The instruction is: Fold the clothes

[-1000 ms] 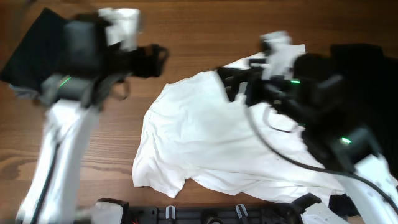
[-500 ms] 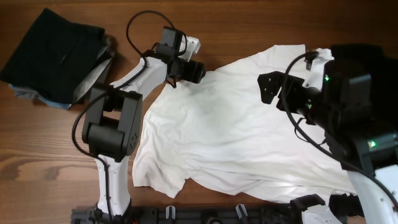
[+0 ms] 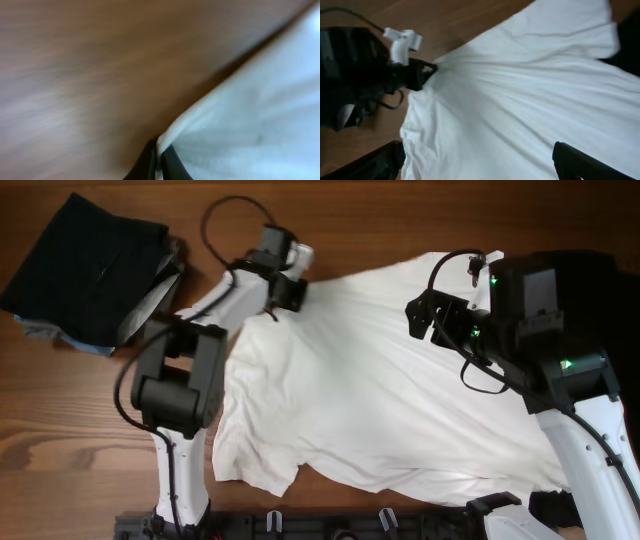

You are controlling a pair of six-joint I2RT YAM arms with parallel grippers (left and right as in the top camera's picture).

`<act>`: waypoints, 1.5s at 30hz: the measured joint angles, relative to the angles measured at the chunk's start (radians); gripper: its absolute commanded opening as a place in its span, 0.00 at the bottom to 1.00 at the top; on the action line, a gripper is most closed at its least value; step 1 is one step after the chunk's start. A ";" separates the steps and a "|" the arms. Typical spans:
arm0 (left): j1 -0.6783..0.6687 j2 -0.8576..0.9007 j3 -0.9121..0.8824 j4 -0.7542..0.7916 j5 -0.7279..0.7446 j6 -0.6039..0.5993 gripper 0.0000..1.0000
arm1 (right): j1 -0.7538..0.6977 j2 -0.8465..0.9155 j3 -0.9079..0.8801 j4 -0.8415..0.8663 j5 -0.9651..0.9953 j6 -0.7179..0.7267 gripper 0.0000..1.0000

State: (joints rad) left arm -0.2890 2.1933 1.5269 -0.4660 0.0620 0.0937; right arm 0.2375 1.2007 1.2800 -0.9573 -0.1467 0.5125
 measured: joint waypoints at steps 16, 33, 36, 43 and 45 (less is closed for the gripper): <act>0.506 -0.199 0.051 -0.149 0.207 -0.126 0.56 | -0.123 0.191 0.000 0.004 0.220 0.034 0.34; 0.116 -0.263 0.062 -0.295 0.325 0.057 0.47 | -0.269 0.800 0.013 0.274 0.016 -0.166 0.04; 0.079 -0.263 0.062 -0.298 0.314 0.063 0.48 | -0.309 0.813 0.026 0.272 0.014 -0.138 0.04; 0.023 -0.229 0.062 -0.265 0.302 0.068 0.48 | -0.647 0.829 0.059 0.271 0.064 -0.095 0.07; 0.016 -0.204 0.062 -0.236 0.301 0.068 0.43 | -0.795 0.840 0.074 0.272 -0.027 -0.145 0.22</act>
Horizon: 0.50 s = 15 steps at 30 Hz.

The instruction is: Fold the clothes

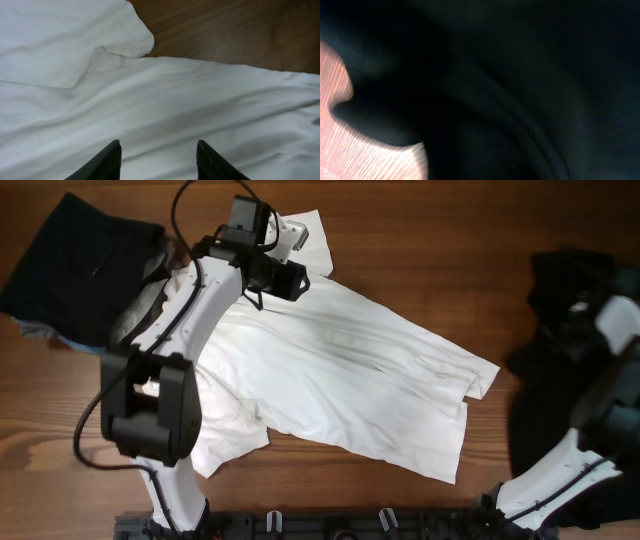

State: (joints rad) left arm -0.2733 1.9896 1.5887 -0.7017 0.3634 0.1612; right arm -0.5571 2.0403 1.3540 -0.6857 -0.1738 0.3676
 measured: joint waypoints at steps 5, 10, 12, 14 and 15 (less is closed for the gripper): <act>-0.002 0.082 0.000 0.111 -0.031 0.006 0.38 | -0.121 -0.014 0.005 -0.016 -0.183 -0.098 0.48; -0.002 0.190 0.000 0.215 -0.041 0.009 0.14 | -0.100 -0.201 0.005 -0.027 -0.319 -0.134 0.56; -0.002 0.244 0.000 0.253 -0.045 0.013 0.12 | -0.070 -0.367 0.011 -0.051 -0.351 -0.138 0.57; 0.000 0.267 0.002 0.291 -0.043 0.014 0.11 | -0.037 -0.459 0.014 -0.090 -0.369 -0.139 0.57; 0.000 0.272 0.002 0.307 -0.045 0.014 0.11 | -0.021 -0.488 0.014 -0.109 -0.374 -0.139 0.57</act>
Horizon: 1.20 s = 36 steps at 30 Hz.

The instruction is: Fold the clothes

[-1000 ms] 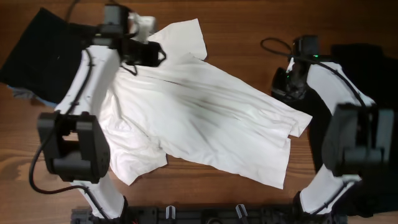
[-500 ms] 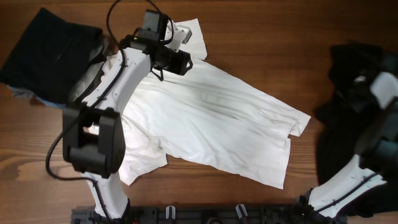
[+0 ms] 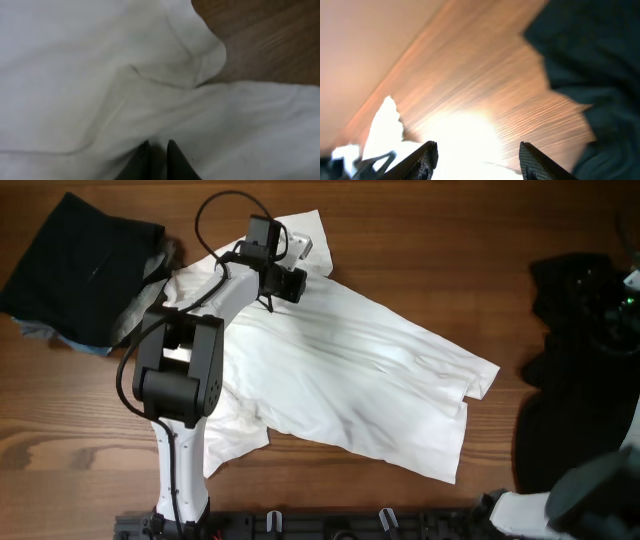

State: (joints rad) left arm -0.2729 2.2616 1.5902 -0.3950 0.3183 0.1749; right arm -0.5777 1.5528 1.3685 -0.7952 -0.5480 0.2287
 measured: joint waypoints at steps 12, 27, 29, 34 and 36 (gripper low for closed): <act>0.169 0.092 0.053 0.276 -0.131 -0.238 0.17 | 0.309 -0.075 -0.073 -0.157 0.115 -0.071 0.73; 0.288 -0.089 0.220 0.064 0.092 -0.317 0.75 | 0.342 0.111 -0.405 0.096 0.197 -0.038 0.61; 0.289 -0.178 0.223 -0.021 0.095 -0.320 0.77 | 0.350 0.164 -0.430 0.093 0.189 -0.015 0.61; 0.293 -0.356 0.238 -0.190 0.099 -0.316 0.80 | 0.382 0.195 -0.438 0.107 0.141 -0.014 0.60; 0.293 -0.387 0.242 -0.257 0.100 -0.316 0.80 | 0.415 0.195 -0.443 0.130 0.126 -0.014 0.55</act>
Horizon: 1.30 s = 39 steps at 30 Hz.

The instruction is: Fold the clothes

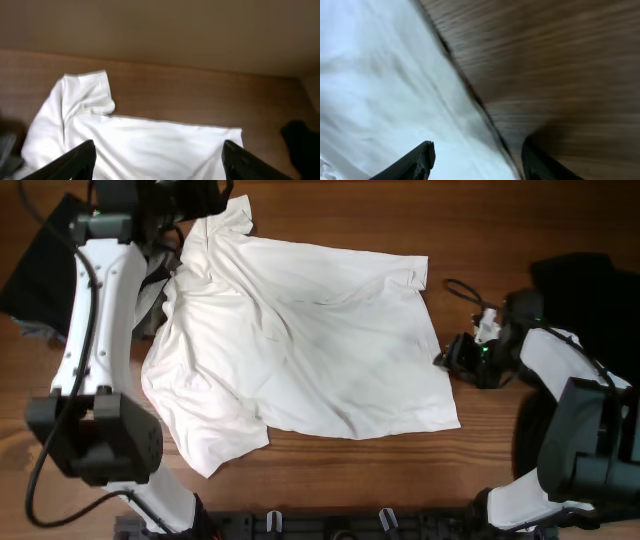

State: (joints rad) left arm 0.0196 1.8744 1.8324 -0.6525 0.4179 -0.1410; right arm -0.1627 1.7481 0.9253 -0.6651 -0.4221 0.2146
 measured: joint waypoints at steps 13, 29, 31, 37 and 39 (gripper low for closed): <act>0.000 -0.003 0.002 -0.365 -0.005 0.034 0.87 | 0.030 -0.025 -0.013 -0.154 0.271 0.301 0.04; -0.002 -0.003 -0.031 -0.639 -0.005 0.043 0.78 | -0.195 -0.229 -0.009 -0.158 0.257 0.166 0.53; -0.014 -0.003 -0.082 -0.640 -0.006 0.043 0.75 | -0.196 -0.259 -0.003 -0.005 0.152 0.112 0.56; -0.114 -0.002 -0.299 -0.543 -0.039 0.046 0.75 | -0.187 -0.244 0.010 0.426 0.016 0.144 0.58; -0.143 0.000 -0.372 -0.508 -0.045 0.046 0.76 | -0.170 -0.196 0.015 0.571 0.002 0.163 0.58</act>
State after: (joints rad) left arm -0.1238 1.8740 1.4601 -1.1603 0.3729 -0.0948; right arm -0.3325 1.5517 0.9401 -0.0940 -0.4206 0.3779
